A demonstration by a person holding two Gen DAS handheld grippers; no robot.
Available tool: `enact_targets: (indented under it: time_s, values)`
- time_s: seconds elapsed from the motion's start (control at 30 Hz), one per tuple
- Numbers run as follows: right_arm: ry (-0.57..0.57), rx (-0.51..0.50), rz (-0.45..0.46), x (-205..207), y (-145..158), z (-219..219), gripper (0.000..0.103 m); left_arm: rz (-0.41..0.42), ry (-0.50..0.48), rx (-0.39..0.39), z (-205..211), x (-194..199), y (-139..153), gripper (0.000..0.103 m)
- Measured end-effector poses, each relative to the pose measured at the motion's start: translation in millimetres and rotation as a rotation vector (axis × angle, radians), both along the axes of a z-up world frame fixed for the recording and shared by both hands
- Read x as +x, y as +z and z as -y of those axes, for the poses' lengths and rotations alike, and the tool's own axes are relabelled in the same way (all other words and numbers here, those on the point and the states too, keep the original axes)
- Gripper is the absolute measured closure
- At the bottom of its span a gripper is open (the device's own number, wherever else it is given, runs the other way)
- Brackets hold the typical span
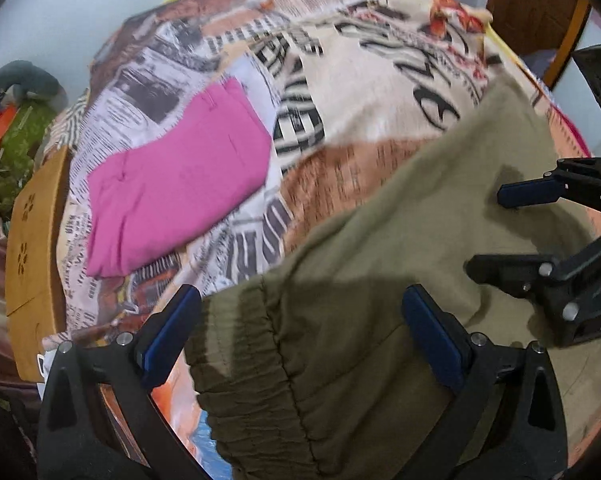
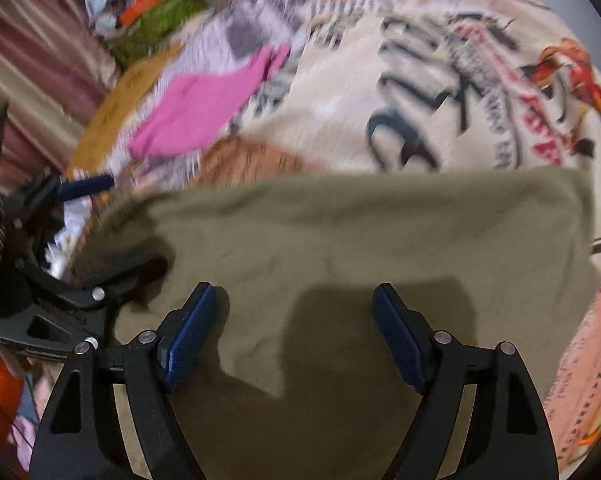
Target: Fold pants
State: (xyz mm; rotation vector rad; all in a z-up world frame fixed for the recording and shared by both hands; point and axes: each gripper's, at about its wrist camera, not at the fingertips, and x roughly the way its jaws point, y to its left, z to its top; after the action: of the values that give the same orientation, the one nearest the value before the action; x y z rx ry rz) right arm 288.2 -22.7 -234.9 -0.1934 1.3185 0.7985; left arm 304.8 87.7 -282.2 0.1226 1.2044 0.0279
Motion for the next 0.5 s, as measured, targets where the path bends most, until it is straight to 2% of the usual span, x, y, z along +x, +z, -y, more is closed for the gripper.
enact_targets:
  time_s: [0.17, 0.3, 0.5]
  values:
    - [0.002, 0.002, -0.013, -7.2, 5.1, 13.8, 0.024, 0.014, 0.002, 0.015, 0.3, -11.6, 3.1, 0.001]
    - [-0.008, -0.015, 0.011, -19.3, 9.6, 31.0, 0.023, 0.036, 0.005, 0.04, 3.2, -26.4, 9.9, 0.001]
    - [-0.062, -0.015, 0.026, -39.6, 18.5, 53.4, 0.022, 0.053, 0.031, 0.036, 4.4, -49.2, 20.3, 0.001]
